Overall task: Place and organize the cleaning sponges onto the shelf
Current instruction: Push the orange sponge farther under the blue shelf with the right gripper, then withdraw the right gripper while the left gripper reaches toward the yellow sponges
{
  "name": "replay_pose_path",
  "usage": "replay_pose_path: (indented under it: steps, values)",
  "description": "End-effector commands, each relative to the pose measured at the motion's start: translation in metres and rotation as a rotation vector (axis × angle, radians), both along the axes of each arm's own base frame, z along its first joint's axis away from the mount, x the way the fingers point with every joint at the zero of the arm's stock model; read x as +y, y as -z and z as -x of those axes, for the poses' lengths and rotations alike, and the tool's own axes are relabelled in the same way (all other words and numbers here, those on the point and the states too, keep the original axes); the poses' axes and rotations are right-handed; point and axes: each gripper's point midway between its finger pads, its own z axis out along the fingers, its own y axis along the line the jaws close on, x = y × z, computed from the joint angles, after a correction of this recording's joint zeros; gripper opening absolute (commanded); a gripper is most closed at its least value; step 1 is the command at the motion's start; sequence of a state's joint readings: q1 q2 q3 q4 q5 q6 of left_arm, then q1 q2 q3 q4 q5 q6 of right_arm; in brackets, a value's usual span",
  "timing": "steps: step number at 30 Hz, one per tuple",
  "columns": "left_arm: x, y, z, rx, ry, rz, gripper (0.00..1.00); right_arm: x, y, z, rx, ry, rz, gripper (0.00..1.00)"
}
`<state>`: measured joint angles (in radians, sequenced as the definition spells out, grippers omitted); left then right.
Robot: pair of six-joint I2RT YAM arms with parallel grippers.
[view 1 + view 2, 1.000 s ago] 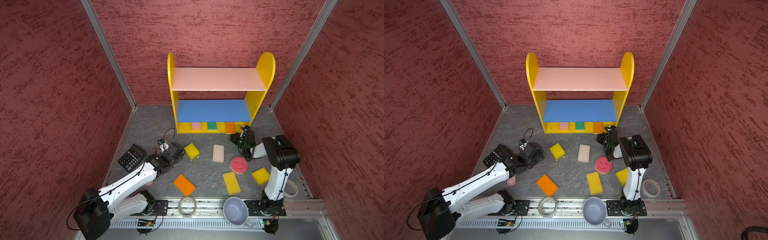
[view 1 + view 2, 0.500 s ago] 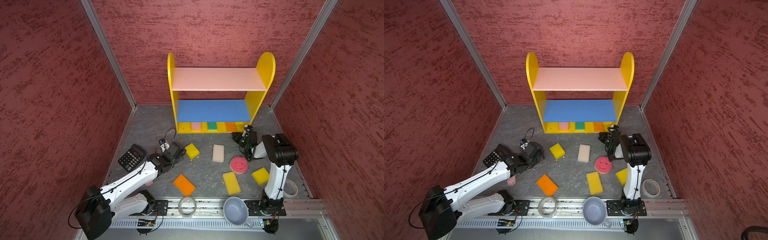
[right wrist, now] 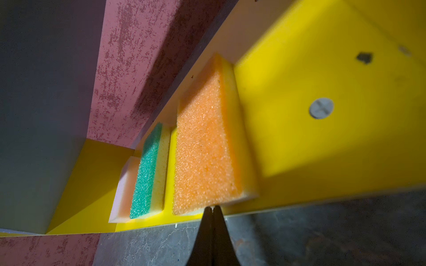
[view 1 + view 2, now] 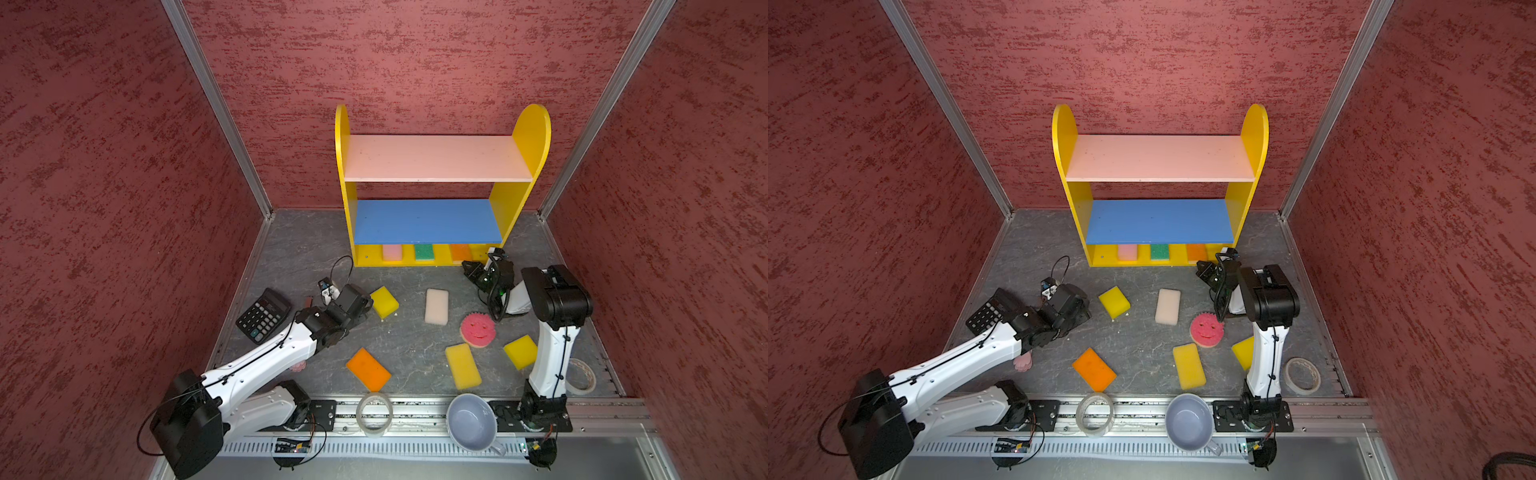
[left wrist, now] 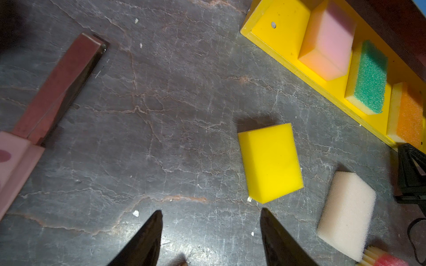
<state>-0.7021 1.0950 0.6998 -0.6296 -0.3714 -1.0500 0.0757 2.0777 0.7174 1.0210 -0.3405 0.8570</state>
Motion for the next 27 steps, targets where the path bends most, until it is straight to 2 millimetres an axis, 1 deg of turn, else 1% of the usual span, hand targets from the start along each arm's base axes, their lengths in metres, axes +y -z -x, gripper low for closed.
replay_pose_path:
  steps: [1,10,12,16,19,22,24,27]
  values:
    - [-0.002,-0.003,-0.003,-0.01,-0.005,0.003,0.67,-0.001,0.033,0.008,0.111,0.003,-0.016,0.03]
    - [-0.002,-0.005,-0.004,-0.015,-0.004,0.005,0.67,-0.002,0.04,0.009,0.134,0.006,-0.021,0.05]
    - [-0.002,-0.007,-0.004,-0.018,-0.004,0.008,0.67,-0.002,0.039,0.01,0.141,0.006,-0.029,0.05]
    - [-0.002,-0.013,-0.004,-0.032,0.001,0.014,0.67,-0.002,0.027,0.016,0.135,0.001,-0.036,0.06]
    - [-0.004,-0.021,-0.006,-0.053,0.008,0.025,0.67,0.0,0.017,0.026,0.133,-0.015,-0.041,0.07]
    - [-0.007,-0.027,-0.005,-0.078,0.02,0.034,0.67,0.001,0.012,0.041,0.147,-0.025,-0.039,0.08]
    - [-0.008,-0.029,-0.005,-0.09,0.024,0.041,0.67,0.001,0.009,0.05,0.164,-0.031,-0.035,0.09]
    - [-0.014,-0.033,-0.005,-0.105,0.043,0.049,0.67,0.004,-0.003,0.062,0.151,-0.054,-0.028,0.12]
